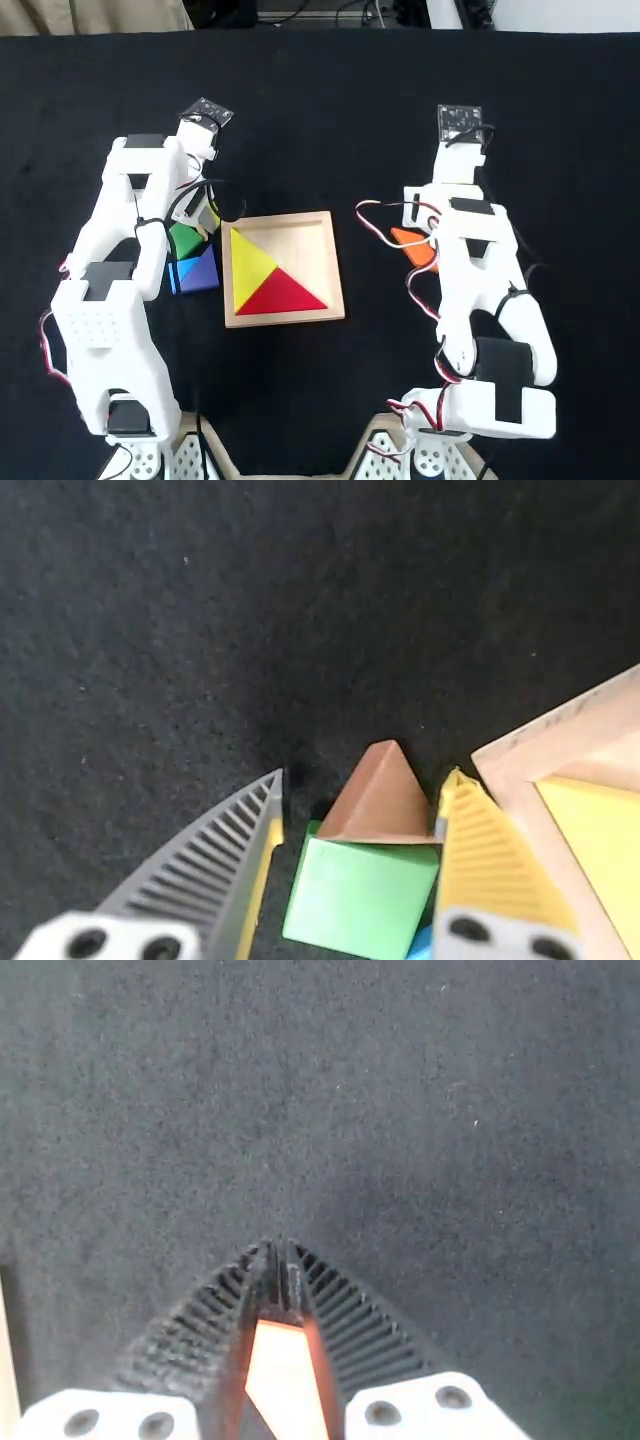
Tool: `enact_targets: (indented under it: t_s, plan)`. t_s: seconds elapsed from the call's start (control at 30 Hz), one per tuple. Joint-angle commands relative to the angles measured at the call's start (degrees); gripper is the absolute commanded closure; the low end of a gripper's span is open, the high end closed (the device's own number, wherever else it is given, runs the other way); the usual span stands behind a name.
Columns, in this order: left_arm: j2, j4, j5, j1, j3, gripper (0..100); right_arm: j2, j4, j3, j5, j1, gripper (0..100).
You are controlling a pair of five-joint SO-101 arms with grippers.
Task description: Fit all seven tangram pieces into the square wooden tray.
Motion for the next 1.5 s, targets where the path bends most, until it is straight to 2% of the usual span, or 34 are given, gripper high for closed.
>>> enact_targets:
  t_s: [0.0, 0.1, 0.2, 0.43, 0.57, 0.77, 0.9, 0.97, 1.07, 1.27, 1.37, 1.47]
  plan:
    - [-0.9, -0.2, 0.6, 0.3, -2.2, 75, -0.1, -1.1, -0.9, -0.2, -0.4, 98.6]
    - [-1.1, 3.1, 0.3, 0.0, -3.2, 75, -0.1, -1.1, -0.9, -0.2, -0.4, 98.6]
    - [-1.8, 9.3, -3.2, -0.6, -4.9, 75, -0.1, -1.1, -0.9, -0.2, -0.4, 98.6]
    - [-3.7, 16.9, -7.6, -4.1, -4.5, 75, -0.1, -1.1, -0.9, -0.2, -0.4, 98.6]
    - [-8.1, 19.8, -7.5, -4.9, -4.5, 75, -0.1, -1.1, -0.9, -0.2, -0.4, 98.6]
    - [-18.0, 20.0, -6.9, -4.3, -0.3, 75, -0.5, -1.1, -0.9, -0.2, 0.0, 98.6]
    - [-27.3, 19.4, 0.1, -1.9, 6.0, 75, -0.7, -0.7, -0.9, -0.2, 0.1, 98.6]
    - [-31.3, 16.0, 5.4, -1.6, 11.1, 75, -1.4, -0.5, -1.0, -0.3, 0.1, 98.6]
    - [-37.6, 6.2, 13.7, -2.2, 23.7, 75, -4.8, 2.7, -1.1, -0.2, 1.1, 97.7]
    - [-57.1, -13.5, 26.5, -3.0, 47.9, 75, -11.8, 13.7, -1.9, 8.4, -1.2, 80.5]
    - [-65.6, -17.3, 30.8, -6.5, 55.0, 75, -11.5, 18.1, -2.9, 11.5, -3.3, 81.5]
    - [-68.6, -19.3, 33.5, -9.4, 59.7, 75, -8.8, 22.2, -4.9, 13.7, -4.0, 81.8]
